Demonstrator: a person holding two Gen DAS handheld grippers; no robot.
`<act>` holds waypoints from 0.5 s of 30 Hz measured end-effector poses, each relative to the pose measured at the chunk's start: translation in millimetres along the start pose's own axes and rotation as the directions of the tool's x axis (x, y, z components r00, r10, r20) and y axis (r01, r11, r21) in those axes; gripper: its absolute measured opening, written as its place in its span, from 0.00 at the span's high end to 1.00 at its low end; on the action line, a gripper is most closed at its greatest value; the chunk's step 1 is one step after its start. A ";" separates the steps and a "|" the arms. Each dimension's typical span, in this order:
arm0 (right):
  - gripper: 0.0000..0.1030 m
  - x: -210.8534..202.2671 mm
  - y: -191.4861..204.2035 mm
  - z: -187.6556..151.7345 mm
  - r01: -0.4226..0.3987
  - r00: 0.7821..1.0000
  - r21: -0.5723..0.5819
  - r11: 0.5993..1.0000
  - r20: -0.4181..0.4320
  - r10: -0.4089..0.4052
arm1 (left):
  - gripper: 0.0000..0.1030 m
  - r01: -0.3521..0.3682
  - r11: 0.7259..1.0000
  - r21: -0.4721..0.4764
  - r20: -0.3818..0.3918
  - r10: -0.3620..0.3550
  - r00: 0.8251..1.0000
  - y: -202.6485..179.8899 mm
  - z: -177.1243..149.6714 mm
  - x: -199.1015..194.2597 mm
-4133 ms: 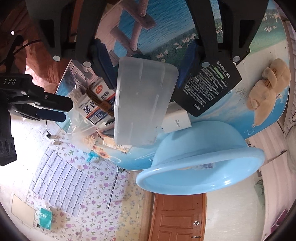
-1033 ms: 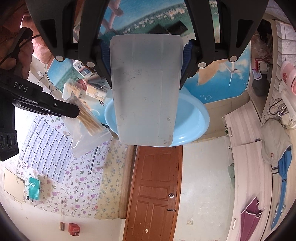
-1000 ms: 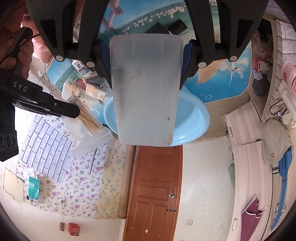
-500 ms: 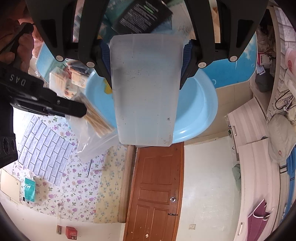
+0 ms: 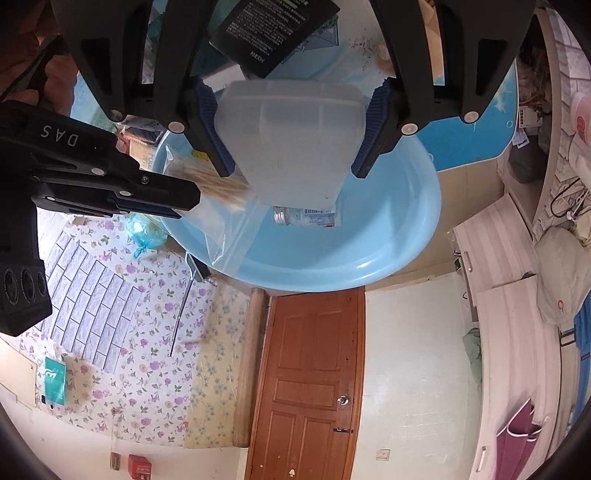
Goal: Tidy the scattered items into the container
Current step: 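Lower the case and swab bag into the basin and open both grippers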
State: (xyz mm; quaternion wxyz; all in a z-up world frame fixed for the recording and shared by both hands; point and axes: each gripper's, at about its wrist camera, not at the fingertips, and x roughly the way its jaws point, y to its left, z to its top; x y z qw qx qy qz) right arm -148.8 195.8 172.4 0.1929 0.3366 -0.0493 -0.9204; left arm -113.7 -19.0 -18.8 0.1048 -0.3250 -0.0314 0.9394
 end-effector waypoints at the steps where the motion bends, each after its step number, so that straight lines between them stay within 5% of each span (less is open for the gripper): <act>1: 0.83 -1.1 0.6 -1.3 0.003 1.000 0.001 1.000 -0.002 -0.003 | 0.37 -0.001 1.000 -0.004 -0.001 0.001 1.000 0.1 -1.4 -1.3; 15: 0.74 -25.5 6.2 -16.5 0.014 1.000 0.012 1.000 -0.015 -0.013 | 0.30 -0.008 1.000 0.001 0.000 0.008 1.000 -13.9 -18.9 -24.5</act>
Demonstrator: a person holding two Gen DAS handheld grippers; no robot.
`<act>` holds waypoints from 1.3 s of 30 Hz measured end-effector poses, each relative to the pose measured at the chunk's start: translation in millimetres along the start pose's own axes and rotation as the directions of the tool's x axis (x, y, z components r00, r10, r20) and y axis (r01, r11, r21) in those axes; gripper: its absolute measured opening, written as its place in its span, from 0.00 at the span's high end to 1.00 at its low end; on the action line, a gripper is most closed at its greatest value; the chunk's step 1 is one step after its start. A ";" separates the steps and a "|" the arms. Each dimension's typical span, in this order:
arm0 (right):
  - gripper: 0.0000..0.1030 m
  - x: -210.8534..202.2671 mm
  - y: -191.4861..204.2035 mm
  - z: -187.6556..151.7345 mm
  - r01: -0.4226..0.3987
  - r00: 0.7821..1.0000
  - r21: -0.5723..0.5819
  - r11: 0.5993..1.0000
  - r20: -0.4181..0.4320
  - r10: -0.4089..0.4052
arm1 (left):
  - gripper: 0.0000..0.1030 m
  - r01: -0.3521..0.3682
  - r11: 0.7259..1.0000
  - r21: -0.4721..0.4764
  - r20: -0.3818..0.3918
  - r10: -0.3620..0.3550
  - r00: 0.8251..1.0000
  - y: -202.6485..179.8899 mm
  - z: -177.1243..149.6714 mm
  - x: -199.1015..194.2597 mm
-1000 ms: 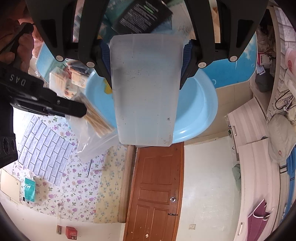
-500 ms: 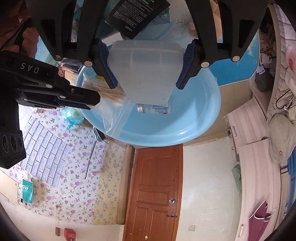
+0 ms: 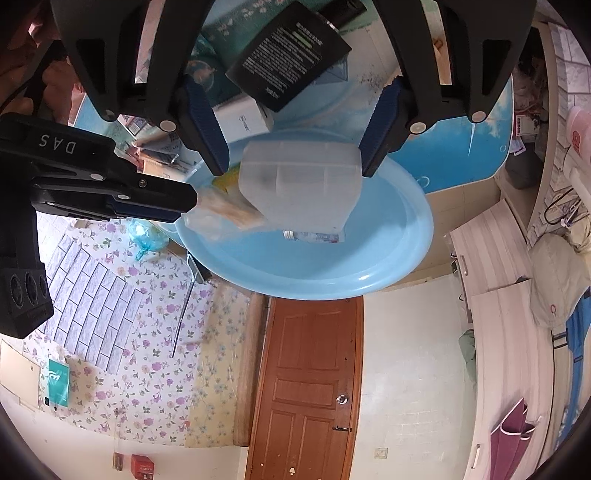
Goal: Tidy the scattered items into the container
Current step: 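Lower the case and swab bag into the basin and open both grippers, then withdraw both grippers and move toward the beige plush toy and tissue pack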
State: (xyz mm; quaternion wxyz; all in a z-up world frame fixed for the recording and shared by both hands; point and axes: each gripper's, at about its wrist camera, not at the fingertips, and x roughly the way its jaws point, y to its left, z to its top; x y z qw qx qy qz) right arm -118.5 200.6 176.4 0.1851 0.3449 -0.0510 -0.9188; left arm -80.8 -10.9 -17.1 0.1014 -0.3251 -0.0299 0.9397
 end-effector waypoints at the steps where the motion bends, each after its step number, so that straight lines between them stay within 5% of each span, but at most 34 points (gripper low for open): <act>1: 0.74 -1.3 0.6 -1.6 0.001 1.000 -0.001 1.000 -0.003 -0.001 | 0.30 0.001 1.000 0.001 -0.001 -0.001 1.000 -1.2 -1.6 -1.5; 12: 0.74 -8.9 -0.1 -21.4 0.007 0.999 0.010 1.000 -0.037 -0.007 | 0.26 0.004 1.000 0.006 -0.030 -0.003 1.000 -11.1 -21.1 -12.1; 19: 0.74 -15.6 -1.2 -37.2 0.014 0.998 0.020 1.000 -0.062 -0.012 | 0.09 -0.013 1.000 0.011 -0.041 0.014 0.999 -14.9 -31.4 -20.0; 39: 0.72 -39.1 -9.6 -65.5 0.091 0.994 -0.004 0.996 -0.060 -0.091 | 0.00 -0.090 0.994 0.065 -0.057 0.094 0.994 -32.0 -49.8 -31.7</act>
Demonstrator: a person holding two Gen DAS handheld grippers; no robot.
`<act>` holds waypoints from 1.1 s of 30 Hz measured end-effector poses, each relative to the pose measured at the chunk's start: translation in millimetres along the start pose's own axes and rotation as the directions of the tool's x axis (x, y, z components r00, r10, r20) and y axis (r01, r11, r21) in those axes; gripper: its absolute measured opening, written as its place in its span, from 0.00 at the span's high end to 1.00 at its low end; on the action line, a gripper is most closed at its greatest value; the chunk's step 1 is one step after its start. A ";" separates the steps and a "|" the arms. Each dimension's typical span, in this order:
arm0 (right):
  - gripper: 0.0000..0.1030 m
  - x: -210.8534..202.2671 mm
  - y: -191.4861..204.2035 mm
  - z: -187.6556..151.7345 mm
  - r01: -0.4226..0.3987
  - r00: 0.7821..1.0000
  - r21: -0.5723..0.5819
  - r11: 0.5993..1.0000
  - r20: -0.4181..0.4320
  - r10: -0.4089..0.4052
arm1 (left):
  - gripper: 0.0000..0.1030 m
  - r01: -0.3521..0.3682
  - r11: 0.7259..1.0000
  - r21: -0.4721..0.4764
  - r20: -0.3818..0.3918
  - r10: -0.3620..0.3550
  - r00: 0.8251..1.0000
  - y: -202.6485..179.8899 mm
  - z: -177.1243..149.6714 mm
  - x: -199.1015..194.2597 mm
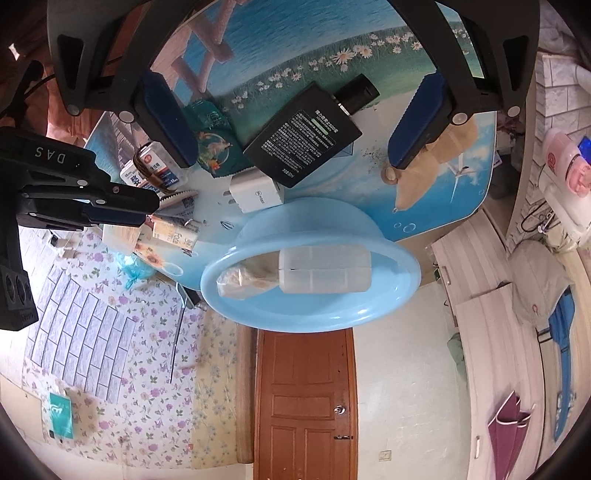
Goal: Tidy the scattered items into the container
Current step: 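Withdraw both grippers and move toward the beige plush toy and tissue pack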
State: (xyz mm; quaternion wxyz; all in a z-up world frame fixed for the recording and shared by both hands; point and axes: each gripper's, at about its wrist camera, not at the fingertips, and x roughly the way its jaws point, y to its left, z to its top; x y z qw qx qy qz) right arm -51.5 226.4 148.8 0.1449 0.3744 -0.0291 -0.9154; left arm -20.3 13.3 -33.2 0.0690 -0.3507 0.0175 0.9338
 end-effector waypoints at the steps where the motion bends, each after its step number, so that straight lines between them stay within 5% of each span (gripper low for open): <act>1: 0.70 -0.6 -1.4 -1.7 0.001 1.000 0.005 1.000 -0.002 -0.001 | 0.00 0.002 1.000 0.000 0.000 -0.002 1.000 -0.9 -0.4 -0.6; 6: 0.65 -4.8 -6.2 -6.0 0.013 1.000 0.022 1.000 0.007 -0.014 | 0.00 0.016 1.000 -0.011 0.004 -0.016 1.000 -2.0 -0.6 -2.3; 14: 0.64 -9.6 -8.6 -6.6 0.037 0.998 0.022 0.999 0.041 -0.038 | 0.00 -0.084 0.994 0.070 0.086 0.078 0.993 -8.8 -1.8 -8.1; 23: 0.57 -6.7 -7.5 -9.4 0.052 0.998 0.016 0.999 0.017 -0.052 | 0.00 0.015 0.990 0.142 0.011 -0.017 1.000 -19.7 -9.1 -6.5; 33: 0.52 -0.2 -10.1 -15.9 0.032 0.999 0.048 0.998 -0.042 -0.030 | 0.00 0.074 0.997 0.024 0.001 -0.074 0.997 -2.5 -10.0 -9.3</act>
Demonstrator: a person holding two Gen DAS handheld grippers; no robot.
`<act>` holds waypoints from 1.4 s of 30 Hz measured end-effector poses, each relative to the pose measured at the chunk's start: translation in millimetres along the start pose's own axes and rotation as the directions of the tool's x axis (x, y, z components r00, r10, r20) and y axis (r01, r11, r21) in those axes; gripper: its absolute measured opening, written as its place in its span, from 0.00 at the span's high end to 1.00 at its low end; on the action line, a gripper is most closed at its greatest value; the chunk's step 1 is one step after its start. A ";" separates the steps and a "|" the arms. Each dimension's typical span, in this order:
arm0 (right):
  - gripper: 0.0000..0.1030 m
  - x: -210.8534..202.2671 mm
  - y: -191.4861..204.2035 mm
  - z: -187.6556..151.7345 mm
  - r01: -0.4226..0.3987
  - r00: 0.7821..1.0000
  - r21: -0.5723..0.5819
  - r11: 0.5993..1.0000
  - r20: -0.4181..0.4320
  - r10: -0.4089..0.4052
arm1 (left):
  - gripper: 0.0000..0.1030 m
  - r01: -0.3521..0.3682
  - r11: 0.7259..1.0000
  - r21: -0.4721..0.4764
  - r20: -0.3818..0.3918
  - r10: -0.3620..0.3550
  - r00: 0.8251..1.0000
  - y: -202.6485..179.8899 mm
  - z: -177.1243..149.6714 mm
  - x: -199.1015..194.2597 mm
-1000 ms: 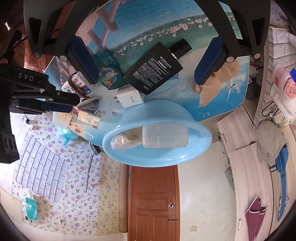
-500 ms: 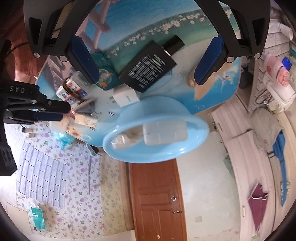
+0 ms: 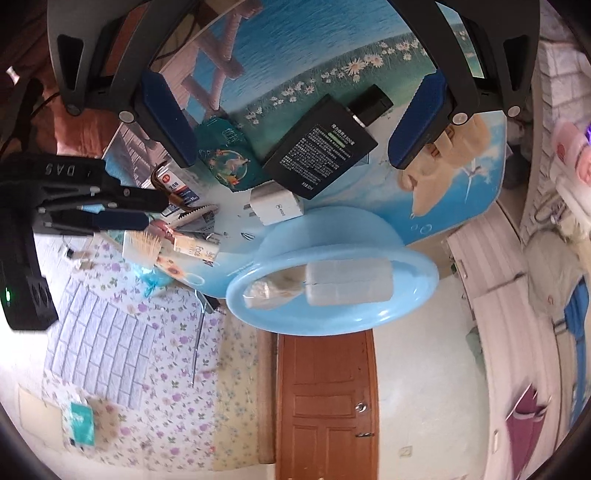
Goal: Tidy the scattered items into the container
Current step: 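Withdraw both grippers and move toward the beige plush toy and tissue pack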
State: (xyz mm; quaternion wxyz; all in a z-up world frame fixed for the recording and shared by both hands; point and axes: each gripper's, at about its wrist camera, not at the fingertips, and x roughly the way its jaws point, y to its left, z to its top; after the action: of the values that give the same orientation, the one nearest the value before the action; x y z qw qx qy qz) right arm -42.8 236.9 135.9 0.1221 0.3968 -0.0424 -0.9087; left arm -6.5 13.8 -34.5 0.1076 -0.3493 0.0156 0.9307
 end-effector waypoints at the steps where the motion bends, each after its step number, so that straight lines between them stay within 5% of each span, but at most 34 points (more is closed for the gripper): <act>1: 0.52 0.5 0.9 -0.4 0.000 1.000 -0.003 1.000 -0.004 0.000 | 0.00 0.007 1.000 -0.013 -0.001 -0.007 1.000 2.3 -0.5 0.4; 18: 0.51 0.9 1.6 -5.6 0.013 1.000 0.000 1.000 -0.023 -0.013 | 0.00 0.025 0.995 -0.095 -0.001 -0.025 1.000 22.0 -15.6 -1.8; 32: 0.51 8.6 -10.9 -14.2 0.053 0.997 0.050 0.997 -0.060 -0.050 | 0.00 -0.028 0.988 -0.155 -0.059 0.019 0.998 49.8 -40.6 9.2; 36: 0.21 9.6 -16.2 -14.2 0.071 0.996 0.078 0.994 -0.055 -0.067 | 0.00 -0.053 0.984 -0.173 -0.057 0.044 0.997 62.0 -42.5 8.1; 42: 0.16 12.7 -15.6 -11.6 0.075 0.996 0.082 0.994 -0.049 -0.071 | 0.00 -0.093 0.976 -0.198 -0.056 0.083 0.995 83.8 -42.7 6.7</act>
State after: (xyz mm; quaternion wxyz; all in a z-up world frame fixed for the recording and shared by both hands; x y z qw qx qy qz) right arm -45.6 249.0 116.2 0.0730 0.4238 -0.0631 -0.9006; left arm -1.5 -71.2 -75.1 0.0302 -0.3790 -0.0601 0.9229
